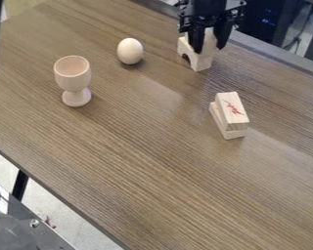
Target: Put cube on the cube with a bow
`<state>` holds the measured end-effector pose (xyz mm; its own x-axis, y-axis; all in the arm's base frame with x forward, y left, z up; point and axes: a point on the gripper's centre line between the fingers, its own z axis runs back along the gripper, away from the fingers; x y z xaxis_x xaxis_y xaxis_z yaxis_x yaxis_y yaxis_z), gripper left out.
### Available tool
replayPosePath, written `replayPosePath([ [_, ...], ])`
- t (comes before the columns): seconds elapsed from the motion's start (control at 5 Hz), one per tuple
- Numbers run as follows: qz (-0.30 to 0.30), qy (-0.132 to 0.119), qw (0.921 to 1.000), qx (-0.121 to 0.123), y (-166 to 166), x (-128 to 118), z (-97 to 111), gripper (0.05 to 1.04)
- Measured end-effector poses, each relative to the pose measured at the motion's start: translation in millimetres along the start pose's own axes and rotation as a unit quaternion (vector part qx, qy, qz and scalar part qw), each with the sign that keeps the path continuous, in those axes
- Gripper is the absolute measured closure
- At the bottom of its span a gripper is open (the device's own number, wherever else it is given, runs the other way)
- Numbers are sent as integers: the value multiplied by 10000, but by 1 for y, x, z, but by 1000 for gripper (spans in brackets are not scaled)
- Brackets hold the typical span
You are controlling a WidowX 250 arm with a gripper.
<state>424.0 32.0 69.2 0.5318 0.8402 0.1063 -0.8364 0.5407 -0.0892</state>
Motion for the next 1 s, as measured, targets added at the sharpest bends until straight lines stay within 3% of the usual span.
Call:
replayPosePath([
  [0.2, 62, -64, 9999, -48, -3, 5, 4, 519],
  [0.4, 117, -73, 9999, 15, -1, 7, -1, 450],
  [0.6, 125, -88, 9999, 36, -1, 10, 1, 169],
  [0.8, 157, -60, 9999, 17, -1, 9, 1, 79],
  [1.0, 150, -30, 9999, -43, 0, 5, 2, 84],
])
